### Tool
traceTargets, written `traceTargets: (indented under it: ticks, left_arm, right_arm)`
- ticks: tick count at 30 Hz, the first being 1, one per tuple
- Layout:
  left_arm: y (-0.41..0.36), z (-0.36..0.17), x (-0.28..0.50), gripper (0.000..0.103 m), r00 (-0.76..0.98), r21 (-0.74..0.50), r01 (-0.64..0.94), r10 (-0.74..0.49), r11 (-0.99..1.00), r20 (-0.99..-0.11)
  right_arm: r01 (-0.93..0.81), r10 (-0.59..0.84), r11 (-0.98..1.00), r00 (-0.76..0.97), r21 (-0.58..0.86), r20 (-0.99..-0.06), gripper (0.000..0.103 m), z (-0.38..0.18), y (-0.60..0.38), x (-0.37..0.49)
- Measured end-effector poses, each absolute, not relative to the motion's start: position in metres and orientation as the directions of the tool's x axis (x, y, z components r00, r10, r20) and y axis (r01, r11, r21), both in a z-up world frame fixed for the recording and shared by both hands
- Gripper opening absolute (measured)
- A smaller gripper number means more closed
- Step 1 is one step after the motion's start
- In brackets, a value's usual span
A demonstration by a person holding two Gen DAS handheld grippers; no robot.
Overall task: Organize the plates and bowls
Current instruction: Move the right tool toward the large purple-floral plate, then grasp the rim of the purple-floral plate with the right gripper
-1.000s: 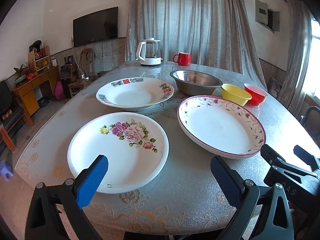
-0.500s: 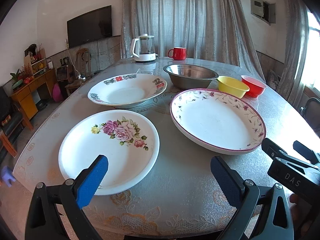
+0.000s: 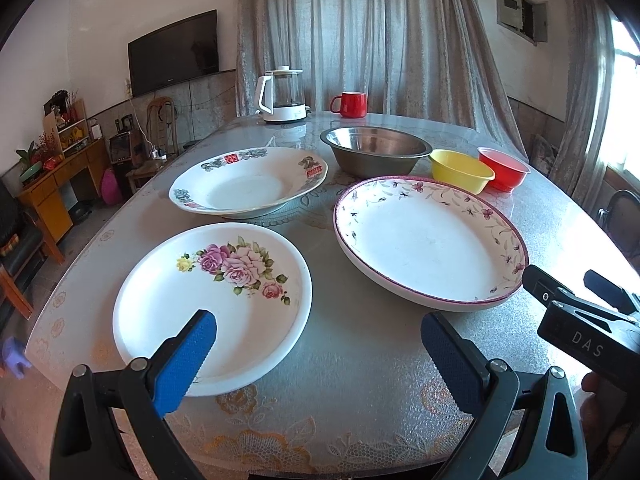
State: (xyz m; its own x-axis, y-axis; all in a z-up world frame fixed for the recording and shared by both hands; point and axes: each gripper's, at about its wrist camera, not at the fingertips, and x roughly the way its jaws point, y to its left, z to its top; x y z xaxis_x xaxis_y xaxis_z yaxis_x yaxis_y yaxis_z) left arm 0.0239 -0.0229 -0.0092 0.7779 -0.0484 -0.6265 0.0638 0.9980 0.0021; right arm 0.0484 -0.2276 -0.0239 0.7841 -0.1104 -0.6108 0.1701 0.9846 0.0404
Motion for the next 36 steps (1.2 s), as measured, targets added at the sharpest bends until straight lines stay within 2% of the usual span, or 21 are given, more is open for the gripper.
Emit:
traceTargets:
  ticks: [10, 36]
  left_arm:
    - [-0.02, 0.001, 0.032, 0.103, 0.785, -0.019, 0.065, -0.063, 0.998, -0.616]
    - [-0.023, 0.005, 0.062, 0.103, 0.763, -0.042, 0.091, -0.097, 0.995, -0.639]
  right_arm:
    - [0.127, -0.053, 0.989, 0.783, 0.076, -0.619, 0.101, -0.011, -0.236, 0.065]
    - [0.089, -0.023, 0.994, 0.74, 0.064, -0.672, 0.1, -0.014, -0.245, 0.096]
